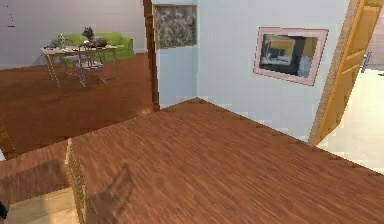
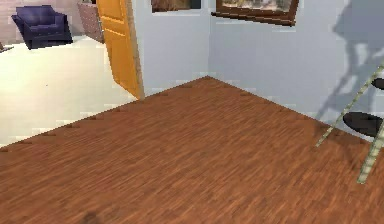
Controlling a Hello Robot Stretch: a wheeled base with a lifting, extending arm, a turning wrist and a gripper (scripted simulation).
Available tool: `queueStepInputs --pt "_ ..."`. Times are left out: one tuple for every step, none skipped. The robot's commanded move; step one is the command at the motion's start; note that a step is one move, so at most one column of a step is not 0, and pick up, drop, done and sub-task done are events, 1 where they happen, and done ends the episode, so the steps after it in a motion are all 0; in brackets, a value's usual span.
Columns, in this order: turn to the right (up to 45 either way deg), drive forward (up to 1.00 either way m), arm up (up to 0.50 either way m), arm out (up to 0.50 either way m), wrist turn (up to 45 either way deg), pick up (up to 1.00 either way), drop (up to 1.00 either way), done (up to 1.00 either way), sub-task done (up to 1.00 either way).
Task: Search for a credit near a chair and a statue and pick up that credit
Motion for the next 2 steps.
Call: queueStepInputs --pt "0.0 1.00 0.00 0.00 0.0 0.00 0.00 0.00 0.00" --pt "3.0 0.00 0.00 0.00 0.0 0.00 0.00 0.00 0.00"
